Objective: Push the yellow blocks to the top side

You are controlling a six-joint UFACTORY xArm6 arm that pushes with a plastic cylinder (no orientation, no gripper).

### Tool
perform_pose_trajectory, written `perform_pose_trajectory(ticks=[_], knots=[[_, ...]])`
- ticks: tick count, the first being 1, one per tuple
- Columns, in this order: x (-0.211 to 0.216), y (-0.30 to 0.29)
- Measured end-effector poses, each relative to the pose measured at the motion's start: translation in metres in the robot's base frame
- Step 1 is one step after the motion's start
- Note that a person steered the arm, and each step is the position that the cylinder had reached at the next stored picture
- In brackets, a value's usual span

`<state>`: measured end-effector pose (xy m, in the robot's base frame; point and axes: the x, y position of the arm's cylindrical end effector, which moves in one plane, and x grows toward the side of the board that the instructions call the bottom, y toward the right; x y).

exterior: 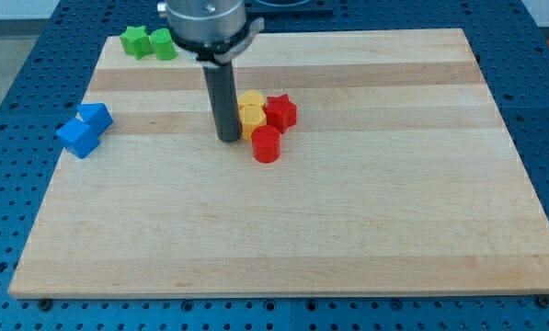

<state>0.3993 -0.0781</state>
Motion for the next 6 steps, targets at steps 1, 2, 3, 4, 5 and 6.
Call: perform_pose_trajectory(ticks=[1, 2, 3, 4, 5, 6], knots=[[-0.027, 0.0], [-0.008, -0.007], [0.023, -0.005], [0.036, 0.007], [0.027, 0.016], [-0.005, 0.016]])
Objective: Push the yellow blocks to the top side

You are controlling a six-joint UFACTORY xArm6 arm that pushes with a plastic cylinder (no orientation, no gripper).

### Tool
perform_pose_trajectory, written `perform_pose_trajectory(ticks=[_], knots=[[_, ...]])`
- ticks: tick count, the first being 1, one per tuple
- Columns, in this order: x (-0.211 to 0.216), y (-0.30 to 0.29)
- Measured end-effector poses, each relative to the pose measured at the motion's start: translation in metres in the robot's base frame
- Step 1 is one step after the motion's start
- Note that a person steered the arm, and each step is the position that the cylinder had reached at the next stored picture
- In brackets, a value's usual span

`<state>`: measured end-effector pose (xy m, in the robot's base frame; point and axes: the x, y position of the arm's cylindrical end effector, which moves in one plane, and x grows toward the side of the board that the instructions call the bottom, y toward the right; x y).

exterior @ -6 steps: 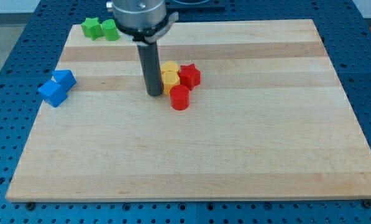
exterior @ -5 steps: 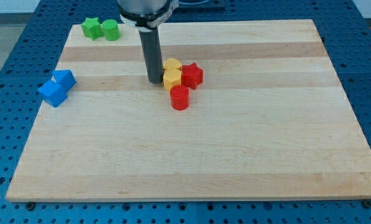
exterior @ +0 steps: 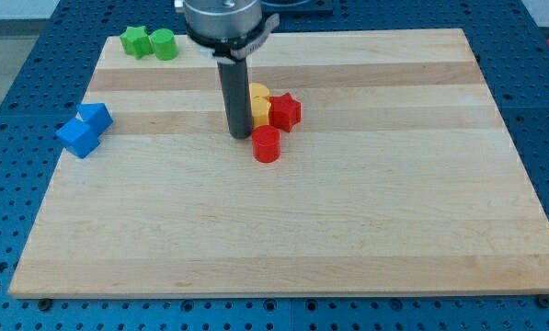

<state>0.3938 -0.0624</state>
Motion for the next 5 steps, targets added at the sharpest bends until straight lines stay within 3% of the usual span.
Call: perform_pose_trajectory(ticks=[1, 2, 4, 5], knots=[[-0.036, 0.0], [-0.042, -0.01], [0.032, 0.0], [0.025, 0.037]])
